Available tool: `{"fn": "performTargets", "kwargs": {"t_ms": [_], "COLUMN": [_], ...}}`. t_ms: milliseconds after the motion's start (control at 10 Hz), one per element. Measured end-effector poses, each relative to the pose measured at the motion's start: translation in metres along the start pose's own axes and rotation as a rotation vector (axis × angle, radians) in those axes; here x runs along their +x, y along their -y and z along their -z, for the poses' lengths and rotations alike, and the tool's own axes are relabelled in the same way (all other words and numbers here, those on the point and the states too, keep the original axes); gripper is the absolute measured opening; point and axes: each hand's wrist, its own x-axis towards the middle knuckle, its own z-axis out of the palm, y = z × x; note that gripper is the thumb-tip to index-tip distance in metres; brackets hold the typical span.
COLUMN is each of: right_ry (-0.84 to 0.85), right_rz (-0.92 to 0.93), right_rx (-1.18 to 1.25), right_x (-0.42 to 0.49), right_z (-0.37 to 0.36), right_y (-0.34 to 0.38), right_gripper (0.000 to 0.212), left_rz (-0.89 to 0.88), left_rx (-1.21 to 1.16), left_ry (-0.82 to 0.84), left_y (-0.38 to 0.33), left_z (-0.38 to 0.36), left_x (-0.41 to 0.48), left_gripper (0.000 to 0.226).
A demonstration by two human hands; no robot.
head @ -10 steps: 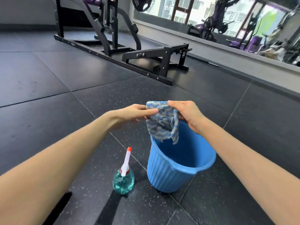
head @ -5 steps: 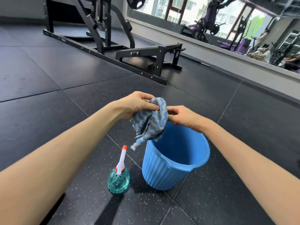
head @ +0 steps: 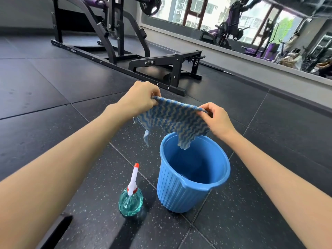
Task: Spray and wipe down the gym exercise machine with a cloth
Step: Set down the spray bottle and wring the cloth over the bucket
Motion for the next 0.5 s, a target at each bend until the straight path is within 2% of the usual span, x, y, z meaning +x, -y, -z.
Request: {"fn": "performTargets", "kwargs": {"t_ms": [100, 200, 300, 400, 500], "right_ry": [-0.025, 0.139, 0.353, 0.505, 0.487], "right_rz": [0.011, -0.072, -0.095, -0.124, -0.196], "right_rx": [0.046, 0.026, -0.154, -0.275, -0.302], "right_x": [0.001, -0.006, -0.018, -0.029, -0.027], "right_z": [0.0, -0.003, -0.008, -0.027, -0.039], "right_y": [0.003, 0.001, -0.007, -0.021, -0.029], "right_gripper": [0.008, 0.027, 0.025, 0.021, 0.019], "left_rz": [-0.021, -0.008, 0.074, 0.238, 0.327], "left_rx": [0.062, -0.039, -0.169, -0.269, -0.216], "left_ry": [0.043, 0.514, 0.88, 1.031, 0.966], "left_y": [0.0, 0.008, 0.017, 0.032, 0.04], "left_z": [0.004, 0.01, 0.0, -0.032, -0.051], "left_x": [-0.001, -0.008, -0.019, -0.034, -0.037], "left_gripper": [0.019, 0.01, 0.005, 0.012, 0.015]}}
